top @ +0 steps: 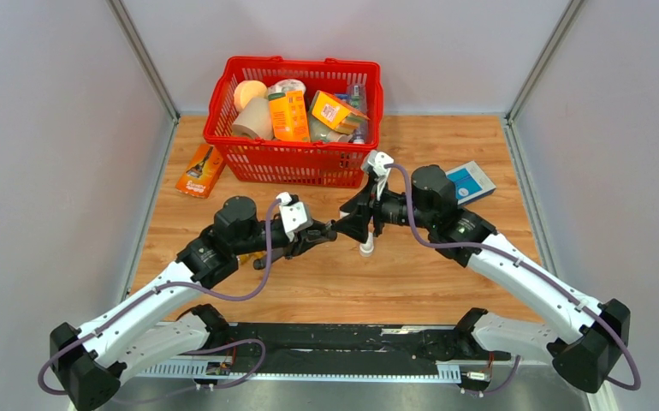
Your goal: Install the water faucets
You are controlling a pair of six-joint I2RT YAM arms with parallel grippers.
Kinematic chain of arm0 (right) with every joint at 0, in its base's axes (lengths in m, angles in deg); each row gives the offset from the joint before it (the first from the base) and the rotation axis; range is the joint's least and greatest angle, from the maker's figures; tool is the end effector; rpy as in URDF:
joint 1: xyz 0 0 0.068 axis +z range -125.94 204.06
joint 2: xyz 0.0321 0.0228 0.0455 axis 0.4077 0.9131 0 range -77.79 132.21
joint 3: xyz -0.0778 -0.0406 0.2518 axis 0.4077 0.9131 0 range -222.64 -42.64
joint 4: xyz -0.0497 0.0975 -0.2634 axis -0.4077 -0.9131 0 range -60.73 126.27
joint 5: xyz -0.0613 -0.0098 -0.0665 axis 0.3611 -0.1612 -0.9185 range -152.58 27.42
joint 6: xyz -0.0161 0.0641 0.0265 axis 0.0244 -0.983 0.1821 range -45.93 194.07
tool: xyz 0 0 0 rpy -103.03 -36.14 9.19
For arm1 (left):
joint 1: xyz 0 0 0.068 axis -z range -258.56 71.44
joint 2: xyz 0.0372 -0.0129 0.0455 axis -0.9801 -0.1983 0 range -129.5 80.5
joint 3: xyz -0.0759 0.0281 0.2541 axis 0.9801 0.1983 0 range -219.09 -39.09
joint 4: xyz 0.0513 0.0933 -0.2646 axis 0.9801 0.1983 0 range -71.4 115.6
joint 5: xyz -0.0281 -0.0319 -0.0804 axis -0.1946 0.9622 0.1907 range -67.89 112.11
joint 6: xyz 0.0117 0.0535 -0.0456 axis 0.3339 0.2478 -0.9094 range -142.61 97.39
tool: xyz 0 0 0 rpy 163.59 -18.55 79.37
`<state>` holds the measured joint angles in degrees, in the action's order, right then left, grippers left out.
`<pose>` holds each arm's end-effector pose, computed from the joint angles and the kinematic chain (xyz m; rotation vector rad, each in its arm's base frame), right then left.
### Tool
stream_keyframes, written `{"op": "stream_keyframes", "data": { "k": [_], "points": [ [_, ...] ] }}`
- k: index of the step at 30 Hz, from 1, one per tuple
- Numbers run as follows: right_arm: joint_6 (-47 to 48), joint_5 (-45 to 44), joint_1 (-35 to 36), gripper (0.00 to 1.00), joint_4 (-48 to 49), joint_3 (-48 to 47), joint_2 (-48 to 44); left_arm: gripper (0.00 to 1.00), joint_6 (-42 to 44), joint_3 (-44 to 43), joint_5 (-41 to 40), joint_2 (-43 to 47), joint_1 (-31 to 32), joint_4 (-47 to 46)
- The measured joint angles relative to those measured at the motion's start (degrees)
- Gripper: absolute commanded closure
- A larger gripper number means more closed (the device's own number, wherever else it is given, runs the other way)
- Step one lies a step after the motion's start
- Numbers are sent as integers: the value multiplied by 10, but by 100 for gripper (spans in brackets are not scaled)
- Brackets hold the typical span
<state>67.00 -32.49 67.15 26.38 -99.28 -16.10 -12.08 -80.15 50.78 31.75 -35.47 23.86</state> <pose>0.1939 0.2214 0.3442 -0.9594 1.6834 1.0795 0.1620 -0.1901 0.3024 1.1473 1.4522 -0.8495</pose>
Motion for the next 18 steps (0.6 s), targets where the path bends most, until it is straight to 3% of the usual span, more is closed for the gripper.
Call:
{"op": "stream_keyframes", "data": {
  "k": [7, 13, 15, 18],
  "points": [
    [-19, 22, 0, 46, 19, 0, 17, 100, -7, -6, 17, -10, 0, -15],
    [-30, 33, 0, 56, 23, 0, 36, 100, -15, -7, 27, -10, 0, -33],
    [-34, 38, 0, 69, 25, 0, 39, 100, -15, -7, 28, -10, 0, -35],
    [-40, 52, 3, 99, 33, 0, 40, 100, -17, -7, 28, -14, 0, -40]
  ]
}}
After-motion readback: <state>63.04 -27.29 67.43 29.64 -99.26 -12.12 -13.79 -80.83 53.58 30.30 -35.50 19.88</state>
